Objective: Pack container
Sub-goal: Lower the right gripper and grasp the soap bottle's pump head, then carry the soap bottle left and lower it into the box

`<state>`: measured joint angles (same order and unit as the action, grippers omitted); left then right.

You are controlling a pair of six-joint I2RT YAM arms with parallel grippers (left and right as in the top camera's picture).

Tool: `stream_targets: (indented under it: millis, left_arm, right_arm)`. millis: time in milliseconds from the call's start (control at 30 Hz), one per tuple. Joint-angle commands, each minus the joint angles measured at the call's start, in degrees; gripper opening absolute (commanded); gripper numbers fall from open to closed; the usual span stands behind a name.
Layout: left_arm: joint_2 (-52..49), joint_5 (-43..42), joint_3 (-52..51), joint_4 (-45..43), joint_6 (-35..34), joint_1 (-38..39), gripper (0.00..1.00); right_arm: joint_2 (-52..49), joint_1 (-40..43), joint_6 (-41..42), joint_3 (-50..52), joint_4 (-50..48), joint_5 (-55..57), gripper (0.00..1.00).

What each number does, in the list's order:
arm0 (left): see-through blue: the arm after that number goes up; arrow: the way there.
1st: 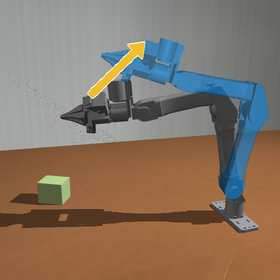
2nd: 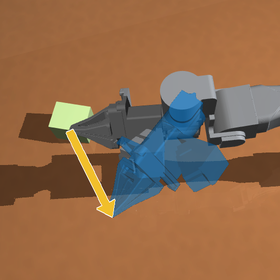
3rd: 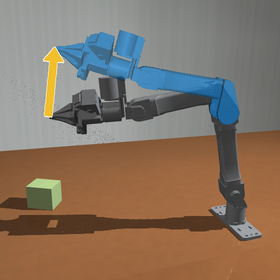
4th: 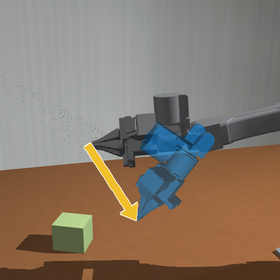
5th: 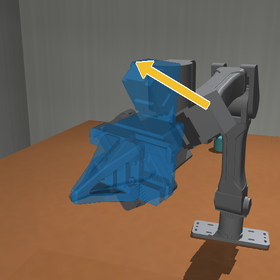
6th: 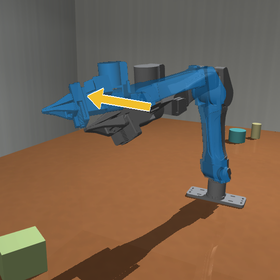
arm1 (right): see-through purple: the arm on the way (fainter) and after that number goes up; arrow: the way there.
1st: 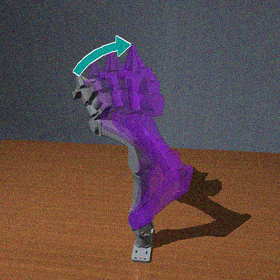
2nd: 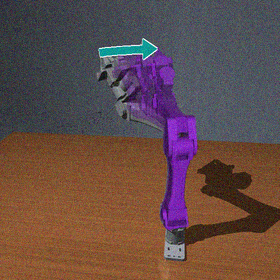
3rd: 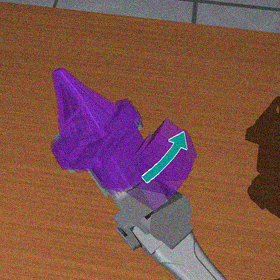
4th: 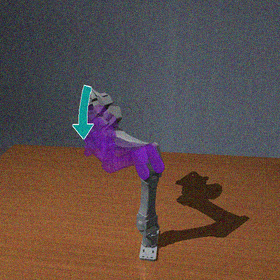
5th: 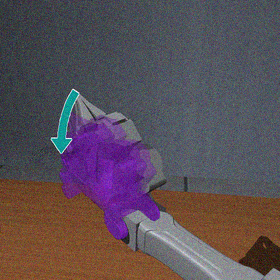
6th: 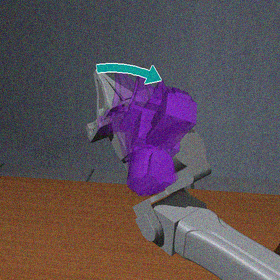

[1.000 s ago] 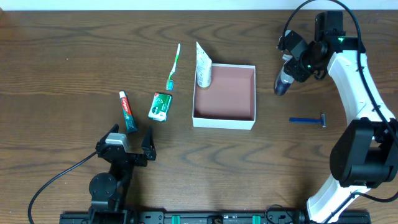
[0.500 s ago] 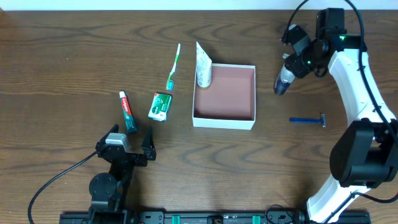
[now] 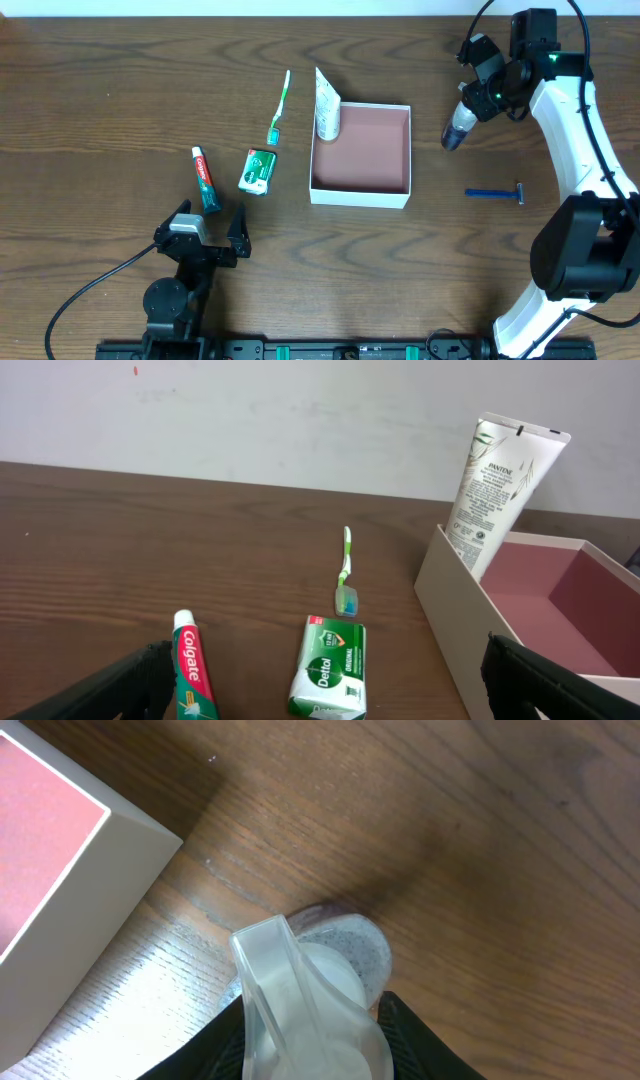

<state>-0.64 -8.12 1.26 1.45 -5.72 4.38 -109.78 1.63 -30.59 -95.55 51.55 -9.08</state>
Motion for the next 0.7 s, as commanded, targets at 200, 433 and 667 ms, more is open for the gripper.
stream_targets:
  millis: [200, 433, 667]
  left_arm:
    - [-0.1, -0.2, -1.0, 1.9, 0.8, -0.2, 0.98]
    - [-0.1, -0.2, -1.0, 1.9, 0.8, -0.2, 0.98]
    - [-0.1, -0.2, -1.0, 1.9, 0.8, -0.2, 0.98]
  right_arm:
    - [0.4, -0.8, 2.4, -1.3, 0.3, 0.1, 0.19]
    - [0.4, -1.9, 6.8, -3.9, 1.7, 0.1, 0.07]
    - [0.4, -3.1, 10.8, -9.5, 6.9, 0.1, 0.03]
